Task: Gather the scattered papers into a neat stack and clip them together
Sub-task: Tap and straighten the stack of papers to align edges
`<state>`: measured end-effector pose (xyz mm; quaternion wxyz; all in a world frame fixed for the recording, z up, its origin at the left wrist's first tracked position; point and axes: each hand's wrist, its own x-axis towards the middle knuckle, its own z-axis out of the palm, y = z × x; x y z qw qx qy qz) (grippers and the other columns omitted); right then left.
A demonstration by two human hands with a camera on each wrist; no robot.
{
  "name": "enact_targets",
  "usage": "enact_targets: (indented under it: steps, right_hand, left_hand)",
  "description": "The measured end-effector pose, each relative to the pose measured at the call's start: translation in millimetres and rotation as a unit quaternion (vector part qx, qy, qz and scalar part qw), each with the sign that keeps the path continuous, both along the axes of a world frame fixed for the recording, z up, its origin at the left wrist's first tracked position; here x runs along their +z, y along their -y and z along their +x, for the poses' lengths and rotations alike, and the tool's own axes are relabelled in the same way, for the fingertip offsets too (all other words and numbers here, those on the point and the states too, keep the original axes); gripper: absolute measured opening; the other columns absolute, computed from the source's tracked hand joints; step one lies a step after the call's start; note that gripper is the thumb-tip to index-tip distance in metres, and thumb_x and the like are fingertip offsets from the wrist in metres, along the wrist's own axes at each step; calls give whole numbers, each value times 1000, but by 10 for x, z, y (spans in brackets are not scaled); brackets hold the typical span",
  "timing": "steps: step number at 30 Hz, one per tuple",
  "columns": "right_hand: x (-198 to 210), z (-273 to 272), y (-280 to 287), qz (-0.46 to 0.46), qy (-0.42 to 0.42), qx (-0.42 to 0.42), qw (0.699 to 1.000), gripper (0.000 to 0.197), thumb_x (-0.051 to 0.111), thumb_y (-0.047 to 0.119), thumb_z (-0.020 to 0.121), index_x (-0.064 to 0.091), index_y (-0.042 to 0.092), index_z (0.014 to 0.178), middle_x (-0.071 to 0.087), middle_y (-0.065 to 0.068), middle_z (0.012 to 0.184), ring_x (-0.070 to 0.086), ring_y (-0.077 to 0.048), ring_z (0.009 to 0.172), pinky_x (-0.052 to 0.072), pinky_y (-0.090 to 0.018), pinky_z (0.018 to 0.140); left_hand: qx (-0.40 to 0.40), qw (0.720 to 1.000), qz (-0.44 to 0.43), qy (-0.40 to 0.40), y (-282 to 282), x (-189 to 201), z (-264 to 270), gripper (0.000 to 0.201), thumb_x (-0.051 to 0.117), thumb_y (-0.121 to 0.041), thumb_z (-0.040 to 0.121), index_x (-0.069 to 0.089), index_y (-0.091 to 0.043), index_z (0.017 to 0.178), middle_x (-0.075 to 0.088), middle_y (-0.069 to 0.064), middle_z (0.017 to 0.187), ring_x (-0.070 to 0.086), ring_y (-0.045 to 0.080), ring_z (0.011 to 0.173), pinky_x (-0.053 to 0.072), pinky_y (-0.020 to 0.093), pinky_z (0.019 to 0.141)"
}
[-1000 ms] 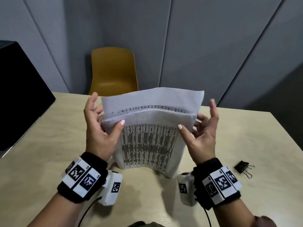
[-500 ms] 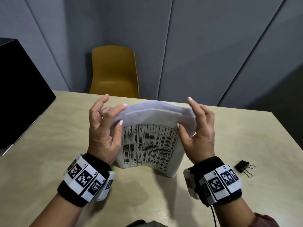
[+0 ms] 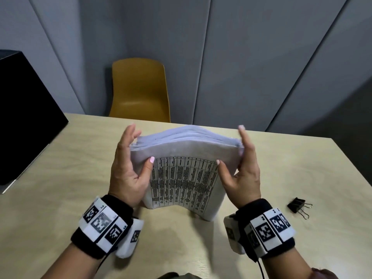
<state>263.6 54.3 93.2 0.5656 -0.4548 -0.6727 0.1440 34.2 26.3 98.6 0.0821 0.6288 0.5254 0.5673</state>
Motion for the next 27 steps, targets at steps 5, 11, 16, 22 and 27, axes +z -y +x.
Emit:
enact_targets:
  steps: [5, 11, 16, 22, 27]
  right_hand:
    - [-192, 67, -69, -264, -178, 131, 939, 37, 77, 2, 69, 65, 13, 102, 73, 7, 79, 67, -4, 74, 58, -32, 78]
    - [-161, -9, -45, -201, -215, 130, 947, 13, 73, 9, 67, 71, 21, 71, 72, 15, 67, 64, -1, 66, 55, -20, 67]
    - [-188, 100, 1, -216, -233, 115, 941, 39, 71, -7, 73, 58, 21, 96, 69, 5, 88, 66, -2, 78, 56, -21, 71]
    - [-153, -4, -42, -195, -250, 108, 942, 15, 63, 2, 78, 62, 0, 93, 72, 12, 70, 65, -3, 68, 53, -18, 65]
    - [-175, -40, -25, -209, -245, 106, 941, 35, 69, -7, 75, 58, 19, 96, 71, 8, 82, 65, -2, 78, 54, -20, 75]
  left_hand:
    - [-61, 968, -149, 194, -23, -50, 32, 67, 71, 10, 69, 47, -12, 128, 57, -20, 109, 57, -20, 89, 42, 2, 78]
    - [-58, 965, -149, 207, -103, -16, 113, 19, 72, -8, 76, 66, -26, 79, 70, -25, 69, 64, -8, 69, 50, 10, 64]
    - [-83, 962, -142, 217, -40, -81, 8, 46, 77, 0, 63, 62, -13, 105, 69, -12, 95, 63, -6, 86, 47, 6, 73]
    - [-45, 960, -151, 230, -46, -45, 128, 21, 67, 0, 78, 65, -22, 77, 70, -13, 64, 64, -4, 65, 51, 15, 61]
    - [-39, 965, -148, 215, -70, -69, 85, 41, 74, 4, 69, 61, -5, 107, 66, -16, 94, 60, -16, 78, 45, 3, 70]
